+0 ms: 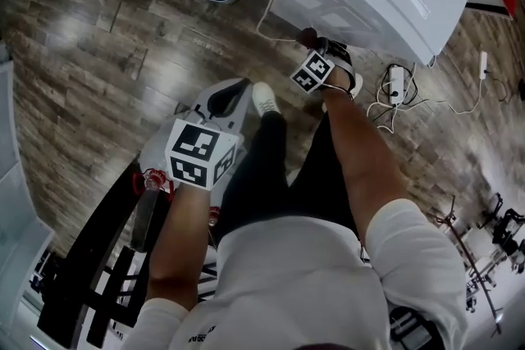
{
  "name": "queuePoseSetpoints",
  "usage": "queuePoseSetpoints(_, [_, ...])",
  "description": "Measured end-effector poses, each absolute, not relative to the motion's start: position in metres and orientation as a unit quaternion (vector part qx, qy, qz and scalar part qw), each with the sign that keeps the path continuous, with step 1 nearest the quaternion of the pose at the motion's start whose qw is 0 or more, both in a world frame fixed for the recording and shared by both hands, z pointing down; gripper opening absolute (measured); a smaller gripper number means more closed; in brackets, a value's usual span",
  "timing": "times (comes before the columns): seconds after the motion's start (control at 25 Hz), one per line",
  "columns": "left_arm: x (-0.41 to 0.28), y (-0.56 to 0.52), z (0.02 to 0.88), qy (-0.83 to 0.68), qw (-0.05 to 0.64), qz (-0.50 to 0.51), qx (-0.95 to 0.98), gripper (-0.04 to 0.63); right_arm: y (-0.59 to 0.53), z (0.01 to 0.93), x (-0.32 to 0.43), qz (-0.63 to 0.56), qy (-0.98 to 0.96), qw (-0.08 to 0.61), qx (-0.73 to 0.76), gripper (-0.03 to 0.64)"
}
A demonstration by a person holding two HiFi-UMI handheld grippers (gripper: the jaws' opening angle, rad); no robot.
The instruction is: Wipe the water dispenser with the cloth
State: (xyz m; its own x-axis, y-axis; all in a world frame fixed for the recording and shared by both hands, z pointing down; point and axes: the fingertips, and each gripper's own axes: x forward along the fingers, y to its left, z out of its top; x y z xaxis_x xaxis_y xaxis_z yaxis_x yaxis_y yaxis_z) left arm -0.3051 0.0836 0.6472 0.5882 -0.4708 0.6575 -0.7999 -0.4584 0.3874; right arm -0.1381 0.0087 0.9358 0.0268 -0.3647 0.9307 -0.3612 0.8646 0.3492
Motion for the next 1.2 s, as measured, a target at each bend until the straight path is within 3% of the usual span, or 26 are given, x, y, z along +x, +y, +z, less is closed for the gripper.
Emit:
queuePoseSetpoints(0.2, [-0.304, 0.084, 0.648, -0.390, 0.350, 0.235, 0.819, -0.011, 0.008, 0.937, -0.138, 0.007, -0.699, 0.666, 0.259, 0.054])
queuePoseSetpoints(0.4, [-0.311, 0.076, 0.649, -0.407, 0.351, 0.224, 0.813, -0.011, 0.014, 0.898, -0.149, 0.026, -0.735, 0.620, 0.275, 0.054])
queuePoseSetpoints(0.8, [-0.307, 0.051, 0.611, -0.416, 0.325, 0.206, 0.824, -0.011, 0.013, 0.719, -0.165, 0.027, -0.795, 0.513, 0.322, 0.054])
queuePoseSetpoints(1.2, [-0.306, 0.060, 0.584, -0.404, 0.307, 0.222, 0.833, -0.011, -0.004, 0.572, -0.174, -0.030, -0.815, 0.467, 0.341, 0.054])
